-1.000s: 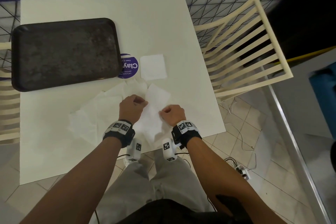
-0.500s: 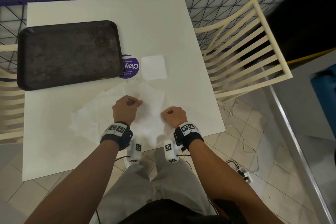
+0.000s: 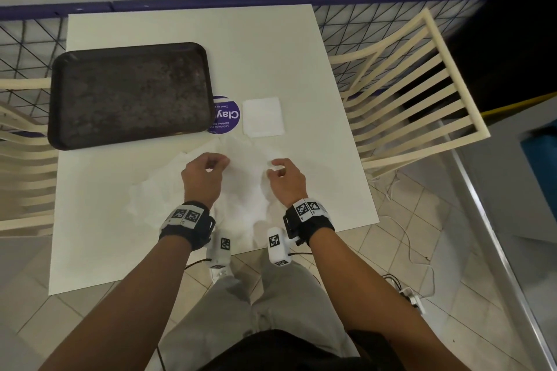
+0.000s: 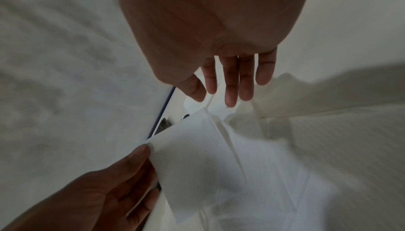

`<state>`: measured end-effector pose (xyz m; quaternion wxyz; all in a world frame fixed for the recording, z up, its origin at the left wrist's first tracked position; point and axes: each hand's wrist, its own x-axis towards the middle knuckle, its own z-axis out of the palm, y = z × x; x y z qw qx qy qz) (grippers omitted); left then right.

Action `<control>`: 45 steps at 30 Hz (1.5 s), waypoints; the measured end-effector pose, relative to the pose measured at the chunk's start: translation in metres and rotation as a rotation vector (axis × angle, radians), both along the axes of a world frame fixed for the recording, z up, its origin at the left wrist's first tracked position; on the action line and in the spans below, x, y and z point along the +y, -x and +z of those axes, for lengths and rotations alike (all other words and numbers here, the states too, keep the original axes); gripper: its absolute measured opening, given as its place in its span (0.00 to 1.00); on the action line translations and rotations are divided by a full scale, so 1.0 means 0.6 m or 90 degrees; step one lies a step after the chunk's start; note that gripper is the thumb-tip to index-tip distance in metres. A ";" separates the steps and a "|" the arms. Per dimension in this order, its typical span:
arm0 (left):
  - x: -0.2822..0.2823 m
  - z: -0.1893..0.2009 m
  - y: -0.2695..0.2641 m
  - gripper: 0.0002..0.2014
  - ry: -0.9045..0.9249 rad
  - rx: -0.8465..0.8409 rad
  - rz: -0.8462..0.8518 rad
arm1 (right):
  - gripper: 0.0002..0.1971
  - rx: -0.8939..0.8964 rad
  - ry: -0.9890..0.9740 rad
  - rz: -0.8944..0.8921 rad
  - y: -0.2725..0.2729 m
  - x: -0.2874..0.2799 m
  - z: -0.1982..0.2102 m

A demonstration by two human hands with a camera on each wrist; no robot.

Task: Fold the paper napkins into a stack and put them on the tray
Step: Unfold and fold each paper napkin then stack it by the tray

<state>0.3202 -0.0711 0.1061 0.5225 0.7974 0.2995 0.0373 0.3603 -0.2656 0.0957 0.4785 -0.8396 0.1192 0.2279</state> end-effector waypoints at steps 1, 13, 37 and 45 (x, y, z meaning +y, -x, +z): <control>0.002 0.000 -0.001 0.02 0.003 -0.002 0.002 | 0.16 0.013 -0.007 0.009 -0.002 0.004 0.001; 0.027 0.005 0.006 0.16 0.185 -0.031 0.018 | 0.25 -0.076 -0.187 0.014 -0.014 0.042 0.009; 0.029 0.018 0.014 0.06 0.003 -0.059 -0.069 | 0.10 -0.135 -0.162 0.028 -0.019 0.052 0.036; 0.033 0.015 0.009 0.06 -0.092 -0.067 -0.087 | 0.10 -0.174 -0.109 0.064 -0.020 0.059 0.044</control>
